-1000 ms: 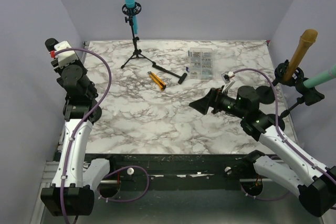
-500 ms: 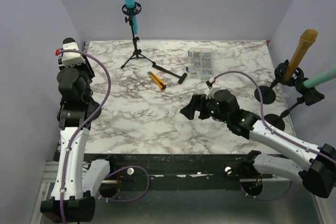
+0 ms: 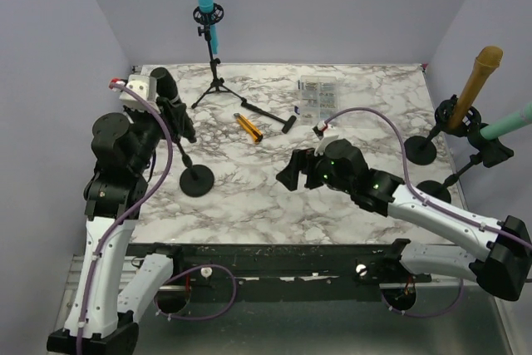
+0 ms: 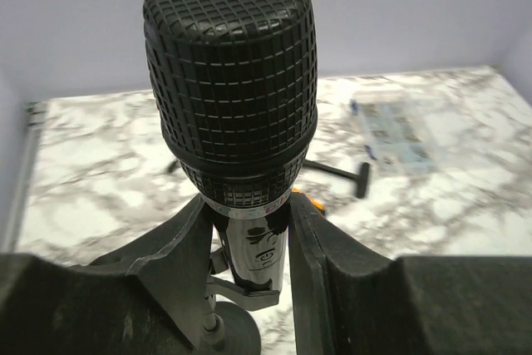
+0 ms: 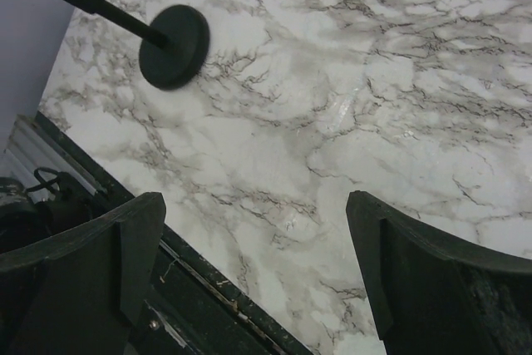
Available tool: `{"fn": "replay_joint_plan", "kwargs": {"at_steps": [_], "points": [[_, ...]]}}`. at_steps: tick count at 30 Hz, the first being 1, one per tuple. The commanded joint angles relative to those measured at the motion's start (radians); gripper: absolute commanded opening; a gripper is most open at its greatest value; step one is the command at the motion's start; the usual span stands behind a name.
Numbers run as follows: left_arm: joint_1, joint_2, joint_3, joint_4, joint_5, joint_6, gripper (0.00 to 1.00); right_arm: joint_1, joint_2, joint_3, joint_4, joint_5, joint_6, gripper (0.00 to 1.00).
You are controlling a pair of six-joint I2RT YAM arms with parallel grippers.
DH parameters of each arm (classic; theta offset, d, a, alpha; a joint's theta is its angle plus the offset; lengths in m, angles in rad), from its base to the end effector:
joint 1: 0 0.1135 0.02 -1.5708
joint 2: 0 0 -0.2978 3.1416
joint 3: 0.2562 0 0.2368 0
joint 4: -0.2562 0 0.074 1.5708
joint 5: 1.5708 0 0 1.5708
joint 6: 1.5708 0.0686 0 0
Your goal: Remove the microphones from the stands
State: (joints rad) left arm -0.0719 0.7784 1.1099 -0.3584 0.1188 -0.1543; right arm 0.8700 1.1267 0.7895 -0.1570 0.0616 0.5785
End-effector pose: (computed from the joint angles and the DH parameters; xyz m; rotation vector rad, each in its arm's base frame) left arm 0.1461 -0.0187 0.4501 0.0267 1.6039 -0.2706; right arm 0.1667 0.1910 0.2957 -0.2756 2.1524 0.8083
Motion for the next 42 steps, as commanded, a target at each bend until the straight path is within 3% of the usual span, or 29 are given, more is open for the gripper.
{"fn": "replay_joint_plan", "kwargs": {"at_steps": [1, 8, 15, 21, 28, 32, 39, 42], "points": [[-0.19, -0.009, 0.088, 0.008, 0.022, -0.039, 0.0, 0.004, -0.035, 0.01, -0.009, 0.0, -0.043, 1.0], [-0.486, 0.042, 0.099, 0.047, -0.061, -0.083, 0.0, 0.005, -0.126, 0.002, -0.052, 0.115, -0.064, 1.0], [-0.723, 0.196, 0.171, 0.062, -0.111, -0.001, 0.0, 0.005, -0.16, -0.001, -0.143, 0.234, -0.066, 1.0], [-0.782, 0.216, 0.148, 0.1, -0.093, -0.023, 0.0, 0.004, -0.165, 0.036, -0.17, 0.196, -0.067, 1.0], [-0.784, 0.139, 0.099, 0.09, -0.167, -0.05, 0.0, 0.017, -0.096, 0.144, -0.14, -0.048, -0.124, 1.0], [-0.784, 0.112, 0.103, 0.019, -0.191, -0.045, 0.31, 0.127, -0.023, 0.228, -0.128, 0.007, -0.146, 1.0], [-0.784, 0.06, 0.078, -0.03, -0.147, -0.059, 0.72, 0.219, 0.021, 0.309, -0.147, 0.06, -0.182, 1.0], [-0.784, 0.022, 0.066, -0.053, -0.159, -0.06, 0.82, 0.227, 0.007, 0.339, -0.169, 0.074, -0.192, 1.0]]}}
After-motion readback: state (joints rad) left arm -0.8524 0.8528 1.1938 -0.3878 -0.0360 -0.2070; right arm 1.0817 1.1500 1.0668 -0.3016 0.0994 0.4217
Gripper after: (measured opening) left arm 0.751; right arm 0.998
